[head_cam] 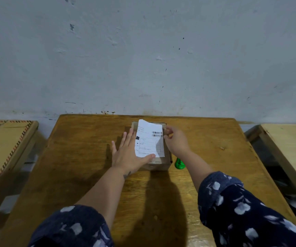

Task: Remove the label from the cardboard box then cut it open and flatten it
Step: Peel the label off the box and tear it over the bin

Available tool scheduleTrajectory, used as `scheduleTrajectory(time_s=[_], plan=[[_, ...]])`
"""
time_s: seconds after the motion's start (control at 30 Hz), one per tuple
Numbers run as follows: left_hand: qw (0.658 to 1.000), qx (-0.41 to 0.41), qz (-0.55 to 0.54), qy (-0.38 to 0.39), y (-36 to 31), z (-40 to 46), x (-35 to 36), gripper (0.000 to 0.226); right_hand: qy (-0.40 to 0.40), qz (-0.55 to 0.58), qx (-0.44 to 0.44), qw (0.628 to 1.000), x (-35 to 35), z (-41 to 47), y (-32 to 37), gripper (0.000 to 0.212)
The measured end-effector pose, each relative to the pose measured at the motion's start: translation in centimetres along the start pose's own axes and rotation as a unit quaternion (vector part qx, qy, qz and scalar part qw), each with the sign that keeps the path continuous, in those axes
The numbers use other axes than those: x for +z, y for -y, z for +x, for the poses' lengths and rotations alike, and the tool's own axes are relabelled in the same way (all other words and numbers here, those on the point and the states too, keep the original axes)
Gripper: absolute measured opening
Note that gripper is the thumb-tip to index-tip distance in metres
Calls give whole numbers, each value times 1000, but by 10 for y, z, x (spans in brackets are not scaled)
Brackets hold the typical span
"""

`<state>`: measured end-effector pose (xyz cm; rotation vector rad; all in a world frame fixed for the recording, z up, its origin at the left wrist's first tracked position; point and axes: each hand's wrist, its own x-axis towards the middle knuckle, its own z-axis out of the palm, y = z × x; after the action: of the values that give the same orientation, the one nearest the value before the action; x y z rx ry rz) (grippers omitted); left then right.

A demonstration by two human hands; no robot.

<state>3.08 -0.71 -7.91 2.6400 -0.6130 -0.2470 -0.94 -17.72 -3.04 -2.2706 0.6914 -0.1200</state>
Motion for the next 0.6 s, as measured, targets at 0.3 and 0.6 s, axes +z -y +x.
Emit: scheduleTrajectory(time_s=[0.3, 0.6], plan=[[1000, 7, -21, 3, 2, -2, 2, 115, -77, -1, 70, 995, 24, -3, 4, 14], [1000, 8, -15, 4, 2, -1, 1, 116, -110, 69, 82, 988, 18, -9, 22, 11]])
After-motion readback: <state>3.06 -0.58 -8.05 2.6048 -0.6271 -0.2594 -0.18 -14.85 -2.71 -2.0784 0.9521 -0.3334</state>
